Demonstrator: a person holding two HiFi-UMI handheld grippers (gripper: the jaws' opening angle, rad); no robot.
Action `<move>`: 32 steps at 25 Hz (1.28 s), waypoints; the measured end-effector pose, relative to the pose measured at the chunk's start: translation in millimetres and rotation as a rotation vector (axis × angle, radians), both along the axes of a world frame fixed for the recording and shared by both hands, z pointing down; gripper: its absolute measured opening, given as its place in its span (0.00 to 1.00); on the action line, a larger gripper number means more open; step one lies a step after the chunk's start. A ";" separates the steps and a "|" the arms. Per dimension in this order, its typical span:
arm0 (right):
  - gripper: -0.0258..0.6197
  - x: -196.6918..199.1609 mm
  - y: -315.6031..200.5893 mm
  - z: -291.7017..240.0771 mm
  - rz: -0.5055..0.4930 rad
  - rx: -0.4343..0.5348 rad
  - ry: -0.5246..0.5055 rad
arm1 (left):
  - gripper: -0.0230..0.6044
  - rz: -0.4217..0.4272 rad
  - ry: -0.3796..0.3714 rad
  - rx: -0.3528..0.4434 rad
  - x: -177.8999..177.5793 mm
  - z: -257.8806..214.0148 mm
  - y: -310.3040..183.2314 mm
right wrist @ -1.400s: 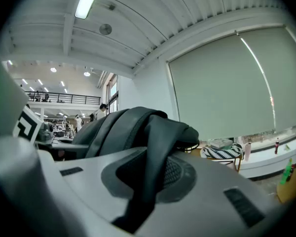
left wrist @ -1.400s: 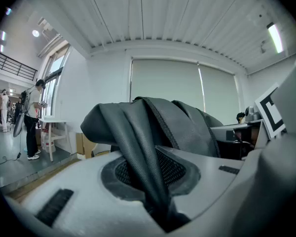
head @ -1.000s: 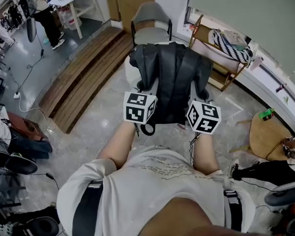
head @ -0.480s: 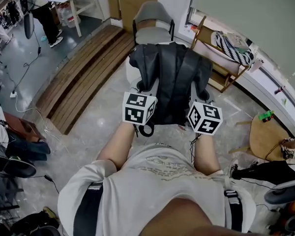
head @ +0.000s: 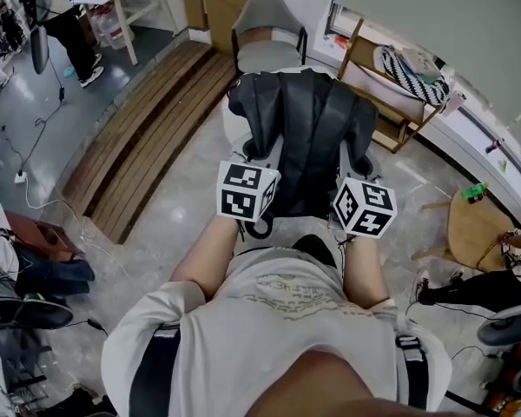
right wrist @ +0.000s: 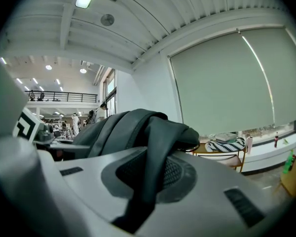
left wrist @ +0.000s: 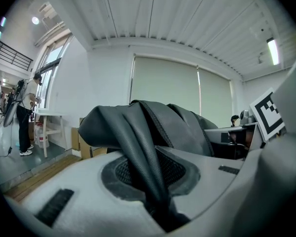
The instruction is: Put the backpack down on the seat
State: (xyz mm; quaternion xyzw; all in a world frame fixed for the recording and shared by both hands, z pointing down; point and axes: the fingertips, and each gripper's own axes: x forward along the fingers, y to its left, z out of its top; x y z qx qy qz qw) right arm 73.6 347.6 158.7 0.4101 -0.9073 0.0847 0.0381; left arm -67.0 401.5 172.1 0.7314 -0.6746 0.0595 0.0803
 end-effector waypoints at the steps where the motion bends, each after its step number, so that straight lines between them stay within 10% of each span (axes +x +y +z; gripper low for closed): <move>1: 0.12 -1.0 0.1 2.1 0.003 -0.006 0.001 | 0.16 0.005 0.003 -0.006 -1.2 2.2 -0.6; 14: 0.12 -6.5 -67.1 19.8 0.014 -0.029 -0.023 | 0.16 0.018 0.000 -0.031 -7.7 19.9 -68.7; 32: 0.12 -30.1 -290.0 66.2 -0.051 -0.131 0.016 | 0.16 0.021 0.024 -0.126 -28.6 66.8 -294.7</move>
